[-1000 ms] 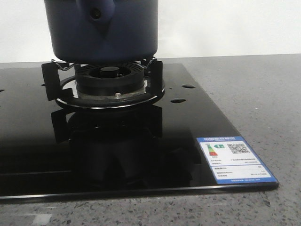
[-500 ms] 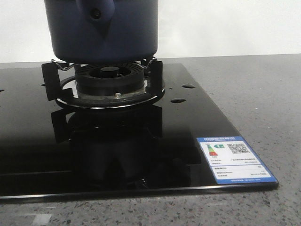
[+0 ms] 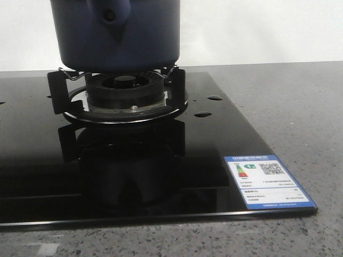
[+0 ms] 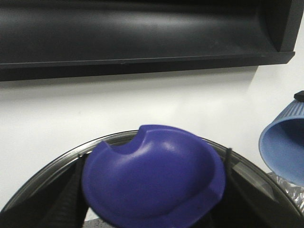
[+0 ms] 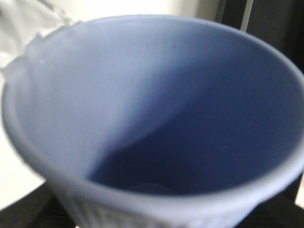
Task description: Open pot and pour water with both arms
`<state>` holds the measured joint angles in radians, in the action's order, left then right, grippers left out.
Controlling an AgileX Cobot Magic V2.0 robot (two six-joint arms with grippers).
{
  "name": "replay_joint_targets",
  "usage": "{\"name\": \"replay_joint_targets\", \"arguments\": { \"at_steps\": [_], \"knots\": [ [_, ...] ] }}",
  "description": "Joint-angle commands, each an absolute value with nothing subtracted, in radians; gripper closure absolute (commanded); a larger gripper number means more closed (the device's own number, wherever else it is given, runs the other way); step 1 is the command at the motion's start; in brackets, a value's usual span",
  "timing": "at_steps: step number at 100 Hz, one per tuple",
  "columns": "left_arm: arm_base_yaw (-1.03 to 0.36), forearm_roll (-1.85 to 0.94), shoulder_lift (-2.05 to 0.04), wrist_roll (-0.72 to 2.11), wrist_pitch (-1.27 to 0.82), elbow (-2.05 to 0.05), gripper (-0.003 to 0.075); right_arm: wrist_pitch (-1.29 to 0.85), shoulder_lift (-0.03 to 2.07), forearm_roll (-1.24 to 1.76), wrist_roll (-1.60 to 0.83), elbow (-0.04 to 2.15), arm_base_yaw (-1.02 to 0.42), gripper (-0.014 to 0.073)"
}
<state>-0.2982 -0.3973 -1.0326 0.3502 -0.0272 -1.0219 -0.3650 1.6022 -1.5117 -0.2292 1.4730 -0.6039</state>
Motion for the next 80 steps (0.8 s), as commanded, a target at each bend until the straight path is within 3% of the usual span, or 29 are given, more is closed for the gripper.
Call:
{"name": "replay_joint_targets", "arguments": {
  "at_steps": [1, 80],
  "knots": [
    [-0.295, -0.397, -1.009, 0.343, 0.081, -1.058, 0.0334, -0.357, 1.555, -1.576, -0.235, 1.511, -0.605, 0.0294],
    [-0.295, -0.395, -1.009, 0.343, 0.081, -1.058, 0.0334, -0.35, 1.552, -1.644, -0.226, 1.511, -0.605, 0.0294]
  ]
}}
